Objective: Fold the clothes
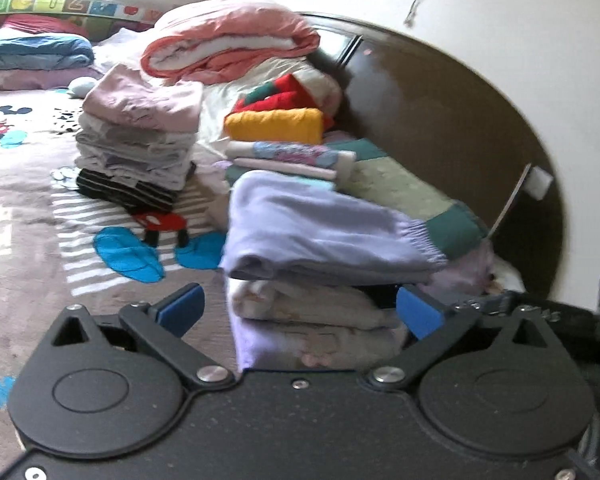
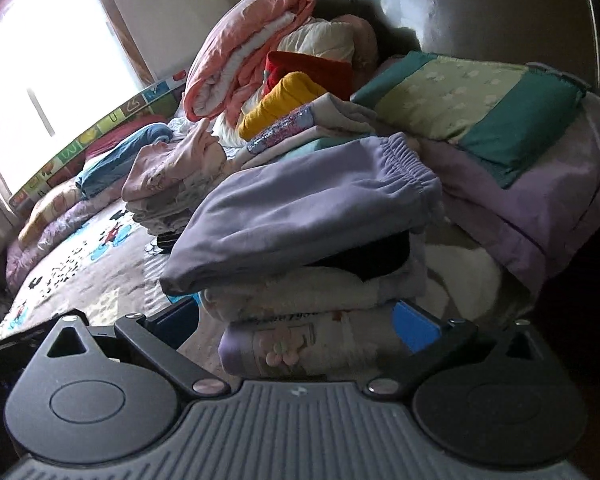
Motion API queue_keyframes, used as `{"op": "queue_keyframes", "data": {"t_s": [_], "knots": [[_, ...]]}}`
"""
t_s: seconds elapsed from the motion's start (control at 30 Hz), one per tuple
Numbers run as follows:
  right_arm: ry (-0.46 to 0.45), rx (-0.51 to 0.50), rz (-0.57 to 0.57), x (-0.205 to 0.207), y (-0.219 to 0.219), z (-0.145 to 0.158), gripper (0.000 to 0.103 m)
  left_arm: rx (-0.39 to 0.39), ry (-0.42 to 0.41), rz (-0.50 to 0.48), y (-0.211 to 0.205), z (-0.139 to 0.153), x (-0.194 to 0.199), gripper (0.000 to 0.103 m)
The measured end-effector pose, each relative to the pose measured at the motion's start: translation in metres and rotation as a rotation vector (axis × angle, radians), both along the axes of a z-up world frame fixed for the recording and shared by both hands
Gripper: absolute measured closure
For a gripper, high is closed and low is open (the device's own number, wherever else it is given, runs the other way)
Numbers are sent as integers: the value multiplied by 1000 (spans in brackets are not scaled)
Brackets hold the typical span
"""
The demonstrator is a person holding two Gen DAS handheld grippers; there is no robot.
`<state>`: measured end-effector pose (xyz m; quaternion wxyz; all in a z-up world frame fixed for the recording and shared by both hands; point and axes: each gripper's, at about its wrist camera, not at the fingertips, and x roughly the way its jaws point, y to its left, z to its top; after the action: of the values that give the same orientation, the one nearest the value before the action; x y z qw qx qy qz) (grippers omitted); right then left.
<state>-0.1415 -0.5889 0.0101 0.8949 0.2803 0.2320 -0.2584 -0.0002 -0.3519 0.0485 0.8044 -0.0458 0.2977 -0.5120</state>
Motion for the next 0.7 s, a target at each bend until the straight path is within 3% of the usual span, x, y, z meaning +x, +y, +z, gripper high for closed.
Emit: {"op": "queue_keyframes", "data": {"t_s": [0.1,0.27,0.7], "knots": [[25,-37,-10,-5,10,5,0,-1,-37,-5,6,5,-11,0],[62,-81,-23,-9,21,9,0,111,-227,99,4,11,-35,0],[120,-150,-17,-11,41,15,0,190,-239,120,1,7,-49,0]]}}
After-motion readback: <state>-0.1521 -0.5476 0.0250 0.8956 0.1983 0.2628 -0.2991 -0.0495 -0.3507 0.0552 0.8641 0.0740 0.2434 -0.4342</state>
